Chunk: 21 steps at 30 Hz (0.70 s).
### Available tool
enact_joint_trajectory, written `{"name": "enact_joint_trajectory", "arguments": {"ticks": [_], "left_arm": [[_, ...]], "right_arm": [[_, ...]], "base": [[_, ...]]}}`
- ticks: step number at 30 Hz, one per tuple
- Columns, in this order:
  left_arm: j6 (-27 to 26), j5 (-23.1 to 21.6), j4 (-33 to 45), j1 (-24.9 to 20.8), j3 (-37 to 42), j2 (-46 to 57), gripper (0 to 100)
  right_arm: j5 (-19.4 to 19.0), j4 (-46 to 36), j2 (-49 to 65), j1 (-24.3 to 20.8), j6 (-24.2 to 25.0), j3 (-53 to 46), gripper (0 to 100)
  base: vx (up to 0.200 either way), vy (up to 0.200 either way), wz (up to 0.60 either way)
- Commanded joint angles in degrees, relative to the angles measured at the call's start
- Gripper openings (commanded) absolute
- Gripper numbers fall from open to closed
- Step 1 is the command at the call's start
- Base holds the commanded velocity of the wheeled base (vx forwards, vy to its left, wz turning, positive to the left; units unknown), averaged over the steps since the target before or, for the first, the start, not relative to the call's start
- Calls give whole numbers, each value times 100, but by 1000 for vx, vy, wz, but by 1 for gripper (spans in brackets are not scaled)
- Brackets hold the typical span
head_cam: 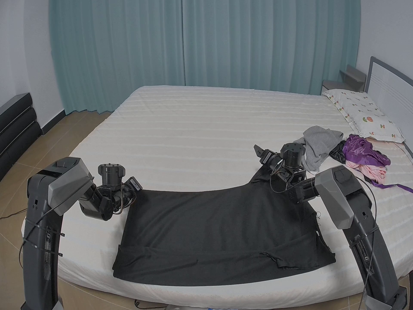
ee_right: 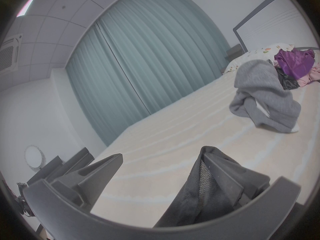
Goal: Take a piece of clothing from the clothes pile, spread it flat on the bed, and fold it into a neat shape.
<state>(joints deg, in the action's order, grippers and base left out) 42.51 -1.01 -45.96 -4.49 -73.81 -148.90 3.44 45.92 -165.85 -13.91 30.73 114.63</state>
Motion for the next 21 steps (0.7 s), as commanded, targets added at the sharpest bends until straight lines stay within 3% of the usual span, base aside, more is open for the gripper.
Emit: {"name": "enact_joint_trajectory", "arguments": {"ticks": [1, 3, 8, 13, 17, 21], "left_arm": [[3, 13, -1, 9, -19, -8, 0], [3, 13, -1, 9, -19, -8, 0], [3, 13, 8, 9, -19, -8, 0], [3, 13, 8, 9, -1, 1, 0], [3, 13, 8, 9, -1, 1, 0], [3, 13, 17, 9, -1, 1, 0]], "right_arm": [[96, -206, -52, 37, -15, -4, 100], [351, -699, 44, 143, -6, -72, 100], [289, -787, 484, 240, 47, -714, 100], [96, -637, 1046, 275, -6, -1733, 100], [-388, -637, 1442, 266, 47, -2401, 100], [-546, -707, 1424, 187, 56, -2647, 100]], "base": [[0, 0, 0], [0, 0, 0], [0, 0, 0], [0, 0, 0], [0, 0, 0], [0, 0, 0]]}}
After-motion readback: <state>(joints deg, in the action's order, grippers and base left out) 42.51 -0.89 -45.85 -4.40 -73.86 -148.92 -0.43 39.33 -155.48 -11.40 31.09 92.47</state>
